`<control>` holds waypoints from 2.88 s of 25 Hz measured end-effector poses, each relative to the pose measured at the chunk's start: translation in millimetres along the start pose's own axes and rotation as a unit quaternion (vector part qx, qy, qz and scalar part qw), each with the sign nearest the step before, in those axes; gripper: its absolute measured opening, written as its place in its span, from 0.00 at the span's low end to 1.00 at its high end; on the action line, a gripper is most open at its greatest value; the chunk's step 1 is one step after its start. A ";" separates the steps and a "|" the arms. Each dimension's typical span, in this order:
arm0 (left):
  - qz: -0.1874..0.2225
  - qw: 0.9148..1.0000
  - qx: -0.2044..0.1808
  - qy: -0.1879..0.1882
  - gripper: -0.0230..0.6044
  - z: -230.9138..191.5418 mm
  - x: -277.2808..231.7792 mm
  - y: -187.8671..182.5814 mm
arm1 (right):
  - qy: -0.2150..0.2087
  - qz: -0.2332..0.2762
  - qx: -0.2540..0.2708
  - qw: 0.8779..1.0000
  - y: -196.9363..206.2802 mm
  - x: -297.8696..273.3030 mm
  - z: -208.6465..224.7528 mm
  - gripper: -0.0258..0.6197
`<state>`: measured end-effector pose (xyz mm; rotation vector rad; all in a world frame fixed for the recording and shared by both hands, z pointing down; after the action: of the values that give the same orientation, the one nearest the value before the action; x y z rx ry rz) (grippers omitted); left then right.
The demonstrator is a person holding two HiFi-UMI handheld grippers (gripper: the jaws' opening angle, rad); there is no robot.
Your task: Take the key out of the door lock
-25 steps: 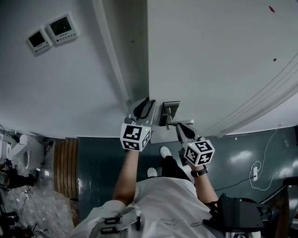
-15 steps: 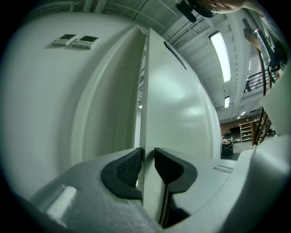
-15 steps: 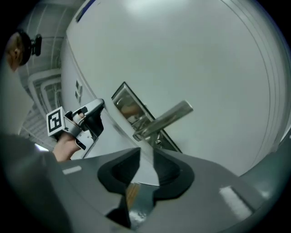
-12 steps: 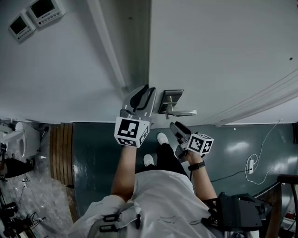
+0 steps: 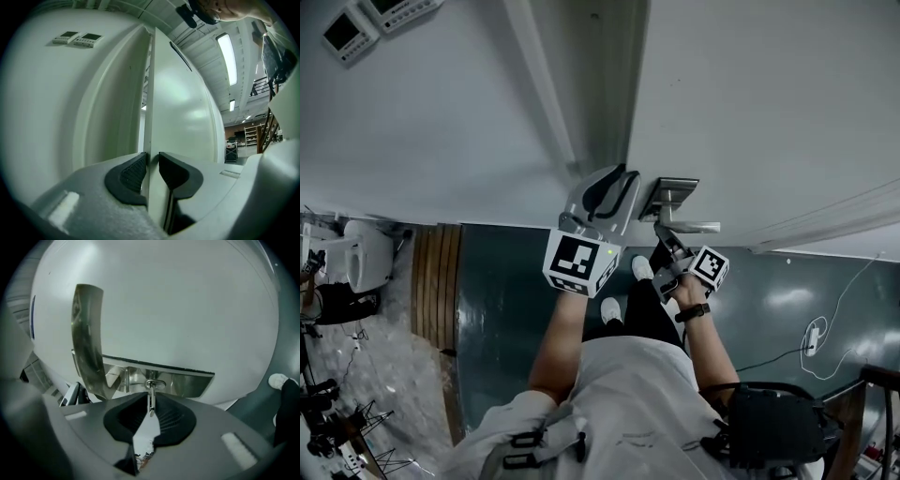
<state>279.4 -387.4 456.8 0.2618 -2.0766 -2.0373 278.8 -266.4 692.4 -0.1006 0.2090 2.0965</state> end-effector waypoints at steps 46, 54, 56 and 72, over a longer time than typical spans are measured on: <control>-0.033 0.999 -0.002 -0.036 0.04 96.8 73.4 -18.5 | 0.003 0.102 0.493 0.864 20.6 152.8 -182.3 0.08; -0.039 0.995 -0.004 -0.093 0.04 202.2 118.9 6.0 | 0.074 0.140 0.597 0.786 20.6 251.1 -189.7 0.08; -0.041 0.993 -0.032 -0.106 0.04 227.5 132.2 2.8 | 0.078 0.155 0.613 0.771 22.9 269.4 -195.1 0.08; 0.021 0.992 -0.047 -0.114 0.04 229.2 164.6 -58.3 | 0.063 0.204 0.636 0.741 38.5 286.7 -256.1 0.08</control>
<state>55.8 -214.5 400.5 -0.0331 -2.0837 -2.2225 96.2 -91.6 400.2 0.6853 1.8158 1.9007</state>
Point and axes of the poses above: the fingertips, and each gripper's own axes: x backward along the fingers, z to its right, y out of its underside, the point moved 1 cm from there along x, backward along the fingers, and after that the axes turned 3 degrees about -x, right-handed, at the moved point
